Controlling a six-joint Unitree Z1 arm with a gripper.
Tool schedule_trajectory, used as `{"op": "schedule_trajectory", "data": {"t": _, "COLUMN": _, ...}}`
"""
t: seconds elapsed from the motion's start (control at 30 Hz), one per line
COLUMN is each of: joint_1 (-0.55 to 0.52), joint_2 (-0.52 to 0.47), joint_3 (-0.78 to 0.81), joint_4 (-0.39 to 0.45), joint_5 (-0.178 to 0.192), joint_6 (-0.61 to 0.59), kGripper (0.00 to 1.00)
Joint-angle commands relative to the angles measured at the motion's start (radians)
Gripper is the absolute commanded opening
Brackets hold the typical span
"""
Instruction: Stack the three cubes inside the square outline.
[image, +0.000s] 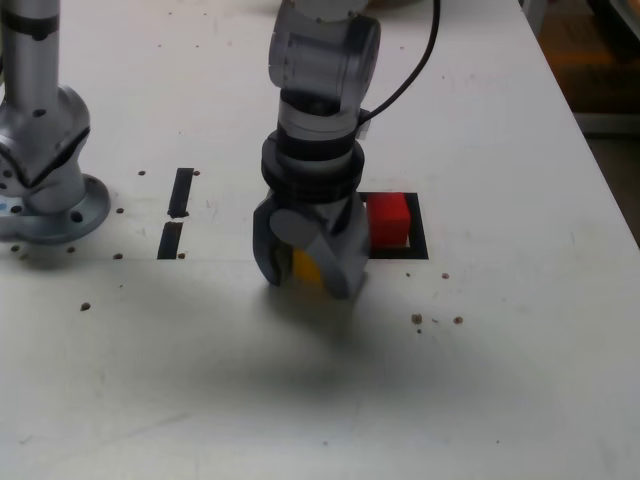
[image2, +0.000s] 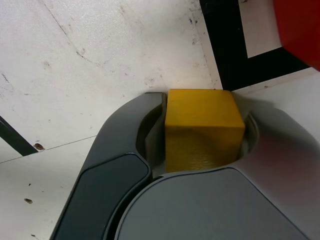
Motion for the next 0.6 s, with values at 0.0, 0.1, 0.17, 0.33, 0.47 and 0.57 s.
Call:
{"op": "schedule_trajectory", "data": {"t": 0.0, "joint_1": 0.002, "joint_2": -0.013, "joint_3": 0.010, "joint_4": 0.003, "joint_5": 0.002, "joint_6": -0.004, "kGripper": 0.25}}
{"op": "schedule_trajectory", "data": {"t": 0.1, "joint_1": 0.002, "joint_2": -0.044, "joint_3": 0.022, "joint_4": 0.023, "joint_5": 0.015, "joint_6": -0.028, "kGripper": 0.22}}
{"op": "schedule_trajectory", "data": {"t": 0.17, "joint_1": 0.002, "joint_2": -0.079, "joint_3": 0.029, "joint_4": 0.053, "joint_5": 0.033, "joint_6": -0.061, "kGripper": 0.21}}
{"op": "schedule_trajectory", "data": {"t": 0.33, "joint_1": 0.003, "joint_2": -0.182, "joint_3": 0.012, "joint_4": 0.168, "joint_5": 0.085, "joint_6": -0.140, "kGripper": 0.21}}
{"op": "schedule_trajectory", "data": {"t": 0.47, "joint_1": 0.018, "joint_2": -0.212, "joint_3": -0.058, "joint_4": 0.241, "joint_5": 0.105, "joint_6": -0.155, "kGripper": 0.21}}
{"op": "schedule_trajectory", "data": {"t": 0.57, "joint_1": 0.040, "joint_2": -0.197, "joint_3": -0.141, "joint_4": 0.295, "joint_5": 0.105, "joint_6": -0.139, "kGripper": 0.21}}
